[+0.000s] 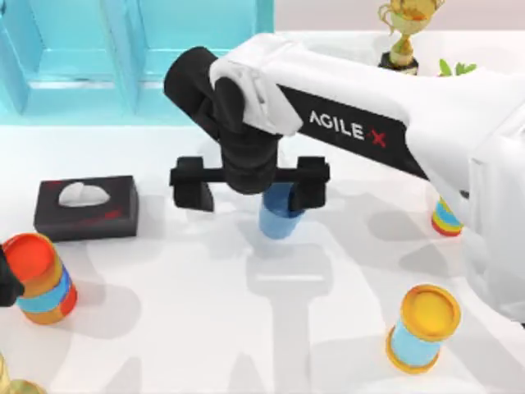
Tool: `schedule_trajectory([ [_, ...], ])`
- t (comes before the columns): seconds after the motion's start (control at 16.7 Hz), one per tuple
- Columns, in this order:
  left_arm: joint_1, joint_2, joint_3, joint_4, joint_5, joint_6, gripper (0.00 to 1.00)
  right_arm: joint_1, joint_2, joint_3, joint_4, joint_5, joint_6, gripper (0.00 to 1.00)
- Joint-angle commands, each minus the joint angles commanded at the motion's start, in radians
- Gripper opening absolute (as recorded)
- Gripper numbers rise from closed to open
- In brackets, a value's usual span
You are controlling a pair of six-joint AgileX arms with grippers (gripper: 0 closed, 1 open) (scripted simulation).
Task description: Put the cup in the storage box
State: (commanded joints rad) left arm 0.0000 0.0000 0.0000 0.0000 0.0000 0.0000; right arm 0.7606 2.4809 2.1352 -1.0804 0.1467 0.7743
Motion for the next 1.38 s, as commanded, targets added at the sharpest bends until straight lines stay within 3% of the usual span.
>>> schedule_trajectory([
  [0.3, 0.000, 0.000, 0.000, 0.000, 0.000, 0.000, 1.00, -0.001, 0.002, -0.012, 0.012, 0.000, -0.001, 1.00],
  [1.08, 0.000, 0.000, 0.000, 0.000, 0.000, 0.000, 1.00, -0.001, 0.002, -0.012, 0.012, 0.000, -0.001, 0.02],
  [1.38, 0.000, 0.000, 0.000, 0.000, 0.000, 0.000, 1.00, -0.001, 0.002, -0.012, 0.012, 0.000, -0.001, 0.00],
])
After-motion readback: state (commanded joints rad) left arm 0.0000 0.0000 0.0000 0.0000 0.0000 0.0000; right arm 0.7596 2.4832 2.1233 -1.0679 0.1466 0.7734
